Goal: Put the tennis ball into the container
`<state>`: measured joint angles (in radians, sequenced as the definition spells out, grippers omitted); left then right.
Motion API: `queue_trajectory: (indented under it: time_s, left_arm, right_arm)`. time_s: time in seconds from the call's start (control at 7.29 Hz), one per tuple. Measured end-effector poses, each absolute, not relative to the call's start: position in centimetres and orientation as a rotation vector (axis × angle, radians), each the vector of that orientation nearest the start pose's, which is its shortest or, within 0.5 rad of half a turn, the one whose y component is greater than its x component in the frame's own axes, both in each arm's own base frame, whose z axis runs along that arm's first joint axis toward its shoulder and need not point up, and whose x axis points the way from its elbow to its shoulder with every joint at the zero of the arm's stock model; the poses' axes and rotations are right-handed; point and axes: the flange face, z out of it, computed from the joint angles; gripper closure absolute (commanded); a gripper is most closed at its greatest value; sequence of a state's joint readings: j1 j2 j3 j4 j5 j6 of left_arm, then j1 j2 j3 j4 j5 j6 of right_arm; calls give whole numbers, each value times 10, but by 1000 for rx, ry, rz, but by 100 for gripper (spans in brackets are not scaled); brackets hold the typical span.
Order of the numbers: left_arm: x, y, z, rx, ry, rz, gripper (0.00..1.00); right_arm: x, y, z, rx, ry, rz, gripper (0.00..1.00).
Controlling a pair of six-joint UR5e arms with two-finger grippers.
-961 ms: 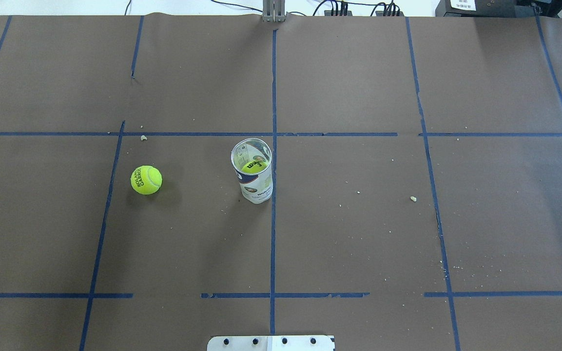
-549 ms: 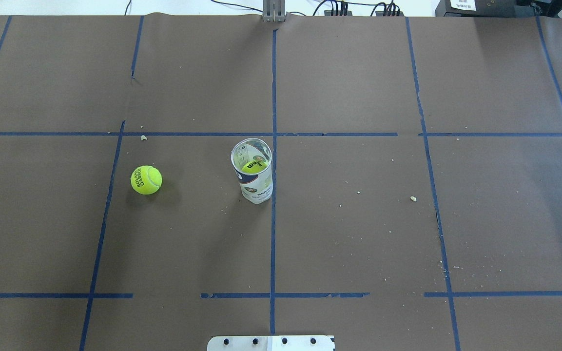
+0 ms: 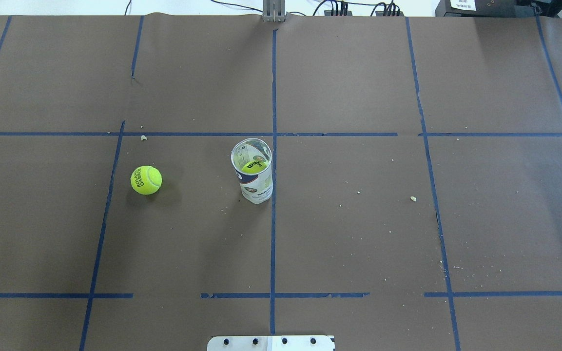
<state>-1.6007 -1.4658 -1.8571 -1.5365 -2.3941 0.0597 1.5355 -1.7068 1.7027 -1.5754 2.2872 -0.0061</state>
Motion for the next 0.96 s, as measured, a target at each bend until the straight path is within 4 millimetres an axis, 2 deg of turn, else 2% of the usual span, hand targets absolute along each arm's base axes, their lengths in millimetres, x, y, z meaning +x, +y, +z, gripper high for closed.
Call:
queue_trajectory:
  time_s: [0.27, 0.69, 0.82, 0.96]
  left_arm:
    - [-74, -459, 558, 189, 823, 77, 0]
    - [-66, -479, 522, 291, 830, 82, 0]
    - [-45, -485, 507, 298, 847, 69, 0]
    - [-7, -491, 490, 279, 874, 59, 0]
  right_arm:
    - [53, -436, 661, -19, -716, -37, 0]
    - [53, -436, 661, -19, -716, -37, 0]
    - [53, -436, 661, -19, -716, -37, 0]
    - [53, -436, 661, -19, -716, -37, 0]
